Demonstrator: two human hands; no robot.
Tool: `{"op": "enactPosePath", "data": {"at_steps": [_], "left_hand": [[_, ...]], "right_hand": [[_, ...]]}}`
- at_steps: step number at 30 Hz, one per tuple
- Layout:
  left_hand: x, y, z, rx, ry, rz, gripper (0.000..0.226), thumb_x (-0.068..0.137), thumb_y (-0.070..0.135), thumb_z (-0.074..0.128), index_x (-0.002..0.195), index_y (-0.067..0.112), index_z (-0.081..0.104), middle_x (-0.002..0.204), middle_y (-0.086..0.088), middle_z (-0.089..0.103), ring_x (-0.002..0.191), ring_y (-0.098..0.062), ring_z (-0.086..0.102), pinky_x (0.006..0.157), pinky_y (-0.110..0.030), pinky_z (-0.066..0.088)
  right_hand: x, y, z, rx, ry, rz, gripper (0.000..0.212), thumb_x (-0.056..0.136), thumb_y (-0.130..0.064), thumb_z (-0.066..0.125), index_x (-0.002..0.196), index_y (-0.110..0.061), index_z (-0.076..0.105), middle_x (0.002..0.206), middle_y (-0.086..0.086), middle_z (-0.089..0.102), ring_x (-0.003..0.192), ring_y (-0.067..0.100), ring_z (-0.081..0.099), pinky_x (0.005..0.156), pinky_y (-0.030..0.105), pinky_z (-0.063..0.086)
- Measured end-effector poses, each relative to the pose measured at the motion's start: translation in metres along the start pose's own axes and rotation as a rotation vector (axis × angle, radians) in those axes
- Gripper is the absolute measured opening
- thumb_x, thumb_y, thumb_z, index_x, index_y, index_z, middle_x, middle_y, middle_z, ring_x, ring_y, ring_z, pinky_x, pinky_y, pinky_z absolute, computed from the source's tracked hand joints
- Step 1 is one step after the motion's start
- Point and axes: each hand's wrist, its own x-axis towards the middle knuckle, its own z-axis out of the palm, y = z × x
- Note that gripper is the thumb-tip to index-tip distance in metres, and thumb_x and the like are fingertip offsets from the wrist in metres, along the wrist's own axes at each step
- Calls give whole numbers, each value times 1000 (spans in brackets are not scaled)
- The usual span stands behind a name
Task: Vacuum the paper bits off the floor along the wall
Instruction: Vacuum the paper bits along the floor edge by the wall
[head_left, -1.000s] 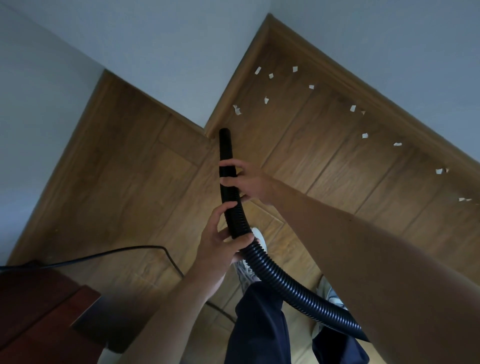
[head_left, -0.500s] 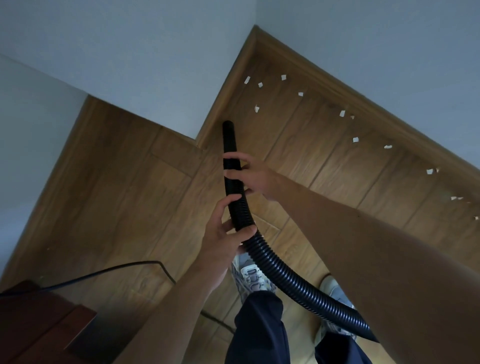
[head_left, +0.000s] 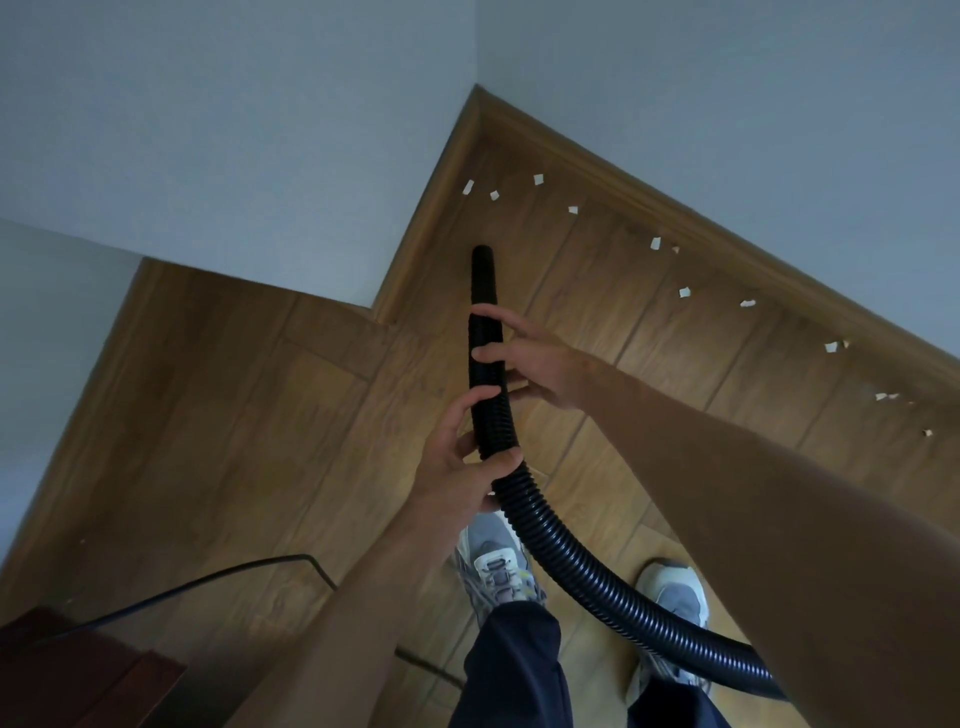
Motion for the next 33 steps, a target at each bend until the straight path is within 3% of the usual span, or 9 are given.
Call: {"op": "enactPosePath", "data": {"at_steps": [5,11,15,20,33], "left_hand": [[8,4,3,35,-14,9,57,87,-3,67,122,41,59,112,-9,63,91,-20,67,80,-54,59],[18,6,3,-38,14,20,57,85,-6,68,124,36,60,106,-8,62,87,-20,66,68,-43,59],[23,9,-2,-91,28,19,57,85,-6,69,124,34,61,109,-8,63,88,-21,66,76,-55,59],[32,13,-10,-109,25,24,57,85,-5,67,125,35,60,110,-10,63,84,-18,68,68,-43,58],[44,24,-19,-85,40,68,57,85,-7,66,125,33,58,105,-9,66,77,-15,71,65,-41,58]], "right_hand": [[4,-5,-11,33,-1,-12,56,91,-12,67,134,-43,50,128,1,60,101,22,68,75,35,58],[14,-10,-13,32,-2,-50,60,88,-14,73,136,-42,50,128,5,62,98,24,71,70,35,59],[23,-16,-9,32,-12,-75,66,85,-14,76,140,-39,48,129,8,62,95,24,72,71,37,60],[31,-25,-6,-1,1,-104,67,87,-12,74,143,-35,46,127,8,63,91,20,72,70,35,61],[41,-47,6,-76,18,-95,58,91,-14,69,139,-39,48,123,2,64,90,15,70,60,26,57]]}}
